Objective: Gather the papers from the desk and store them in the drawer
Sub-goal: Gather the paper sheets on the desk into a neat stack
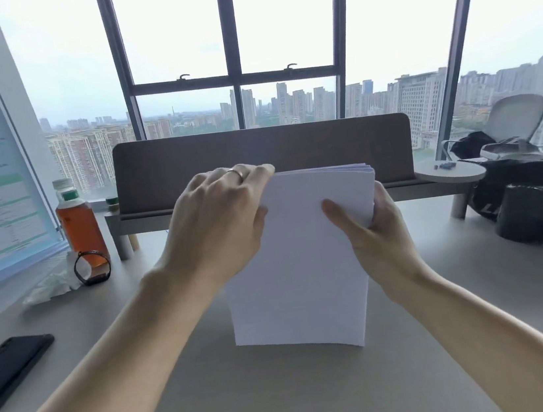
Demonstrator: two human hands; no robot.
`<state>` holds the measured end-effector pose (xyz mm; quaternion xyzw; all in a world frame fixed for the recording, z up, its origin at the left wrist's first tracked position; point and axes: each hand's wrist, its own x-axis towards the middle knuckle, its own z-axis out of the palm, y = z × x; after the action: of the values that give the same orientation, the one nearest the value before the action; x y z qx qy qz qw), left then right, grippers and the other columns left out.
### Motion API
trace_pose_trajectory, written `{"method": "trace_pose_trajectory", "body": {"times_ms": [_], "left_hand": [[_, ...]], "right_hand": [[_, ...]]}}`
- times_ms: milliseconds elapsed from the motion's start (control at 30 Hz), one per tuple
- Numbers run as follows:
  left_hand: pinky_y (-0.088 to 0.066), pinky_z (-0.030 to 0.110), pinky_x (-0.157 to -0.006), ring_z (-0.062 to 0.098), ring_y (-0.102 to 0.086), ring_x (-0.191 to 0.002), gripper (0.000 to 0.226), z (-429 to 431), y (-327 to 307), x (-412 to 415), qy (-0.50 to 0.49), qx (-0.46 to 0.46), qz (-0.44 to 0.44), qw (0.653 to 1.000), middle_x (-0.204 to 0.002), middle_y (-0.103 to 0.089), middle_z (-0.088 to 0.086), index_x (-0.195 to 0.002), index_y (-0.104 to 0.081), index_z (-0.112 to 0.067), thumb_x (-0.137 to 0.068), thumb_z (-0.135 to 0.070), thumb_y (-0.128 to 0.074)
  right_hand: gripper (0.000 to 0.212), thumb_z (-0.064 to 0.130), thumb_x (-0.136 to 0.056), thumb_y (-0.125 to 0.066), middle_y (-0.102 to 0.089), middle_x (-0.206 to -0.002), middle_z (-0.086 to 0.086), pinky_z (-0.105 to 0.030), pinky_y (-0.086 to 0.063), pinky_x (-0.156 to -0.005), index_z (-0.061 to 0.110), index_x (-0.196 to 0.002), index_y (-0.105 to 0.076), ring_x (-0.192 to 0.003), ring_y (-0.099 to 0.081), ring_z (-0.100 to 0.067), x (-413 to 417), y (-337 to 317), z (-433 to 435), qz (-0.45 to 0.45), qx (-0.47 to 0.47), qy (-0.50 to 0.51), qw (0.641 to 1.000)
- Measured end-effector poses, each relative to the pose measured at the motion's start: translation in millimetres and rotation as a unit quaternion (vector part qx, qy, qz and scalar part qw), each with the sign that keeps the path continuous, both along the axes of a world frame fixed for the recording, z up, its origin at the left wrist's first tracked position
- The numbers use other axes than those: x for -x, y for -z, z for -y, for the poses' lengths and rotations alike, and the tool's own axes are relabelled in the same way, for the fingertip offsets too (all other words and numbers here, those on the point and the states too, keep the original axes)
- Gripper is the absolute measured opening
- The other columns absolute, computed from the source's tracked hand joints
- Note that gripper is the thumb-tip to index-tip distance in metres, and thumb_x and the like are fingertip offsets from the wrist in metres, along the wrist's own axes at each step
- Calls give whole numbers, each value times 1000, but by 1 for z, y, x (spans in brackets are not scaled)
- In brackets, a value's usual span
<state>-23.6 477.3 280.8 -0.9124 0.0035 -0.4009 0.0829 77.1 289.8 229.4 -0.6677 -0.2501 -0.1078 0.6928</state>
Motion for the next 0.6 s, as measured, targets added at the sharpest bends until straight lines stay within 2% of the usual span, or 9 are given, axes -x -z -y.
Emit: {"method": "trace_pose_trajectory", "body": {"times_ms": [67,133,233,267,300,367,400,500,600], "left_hand": [[-45,46,-108,31,-67,-124,51,-8,3,0,0,0,19,1000,-134,-73,4,-141,-60,-18,-91,-25,-70],[-29,50,-123,25,-53,-143,60,-14,9,1,19,20,22,999,-151,-60,3,-150,-52,-21,-93,-32,-69],[-22,34,-123,14,-27,-157,83,-25,22,1,75,253,85,961,-170,-30,-4,-162,-30,-32,-92,-41,-73],[-29,25,-116,11,-26,-156,89,-27,28,1,112,391,74,910,-171,-27,-7,-163,-24,-34,-90,-41,-75],[-37,21,-106,11,-32,-154,87,-27,35,0,161,535,52,828,-169,-33,-8,-162,-25,-34,-91,-39,-76],[-52,29,-94,25,-57,-140,56,-24,57,-11,239,712,1,660,-147,-64,0,-150,-49,-25,-97,-24,-68],[-58,38,-92,32,-66,-129,40,-20,66,-16,241,731,-7,639,-132,-74,4,-140,-60,-18,-100,-16,-63],[-58,52,-99,29,-75,-112,27,-12,71,-20,205,692,1,693,-117,-80,3,-124,-69,-18,-102,-10,-55],[-58,44,-96,21,-75,-109,27,-19,58,-20,217,666,20,713,-114,-81,-5,-121,-69,-24,-102,-11,-55]], "right_hand": [[38,29,-88,-78,-77,-108,-3,-47,-63,-86,15,-119,-63,-95,-77,-20,-2,1,-1,1,5,-2,1000],[37,34,-87,-76,-77,-111,-4,-52,-61,-89,18,-118,-64,-99,-76,-22,-5,4,-2,1,7,-2,1000],[31,32,-90,-72,-77,-112,-2,-53,-59,-92,21,-119,-66,-101,-76,-20,-9,9,-2,-3,12,-13,1000],[29,28,-91,-70,-77,-112,-2,-53,-59,-93,21,-120,-66,-102,-76,-21,-10,11,-2,-4,12,-18,1000],[28,24,-92,-68,-78,-112,-3,-53,-59,-94,20,-120,-66,-102,-75,-23,-12,12,-2,-6,10,-21,1000],[27,19,-91,-64,-77,-111,-7,-53,-57,-92,19,-118,-66,-103,-74,-31,-14,14,-5,-12,0,-19,1000],[25,17,-92,-63,-76,-110,-10,-53,-57,-90,18,-117,-66,-103,-72,-35,-15,15,-7,-13,-4,-12,1000],[17,12,-97,-60,-74,-108,-15,-50,-59,-81,14,-114,-63,-98,-70,-40,-18,12,-11,-2,-9,16,1000],[13,13,-98,-61,-75,-105,-8,-50,-60,-82,16,-111,-60,-93,-74,-29,-17,5,-10,26,-12,20,999]]}}
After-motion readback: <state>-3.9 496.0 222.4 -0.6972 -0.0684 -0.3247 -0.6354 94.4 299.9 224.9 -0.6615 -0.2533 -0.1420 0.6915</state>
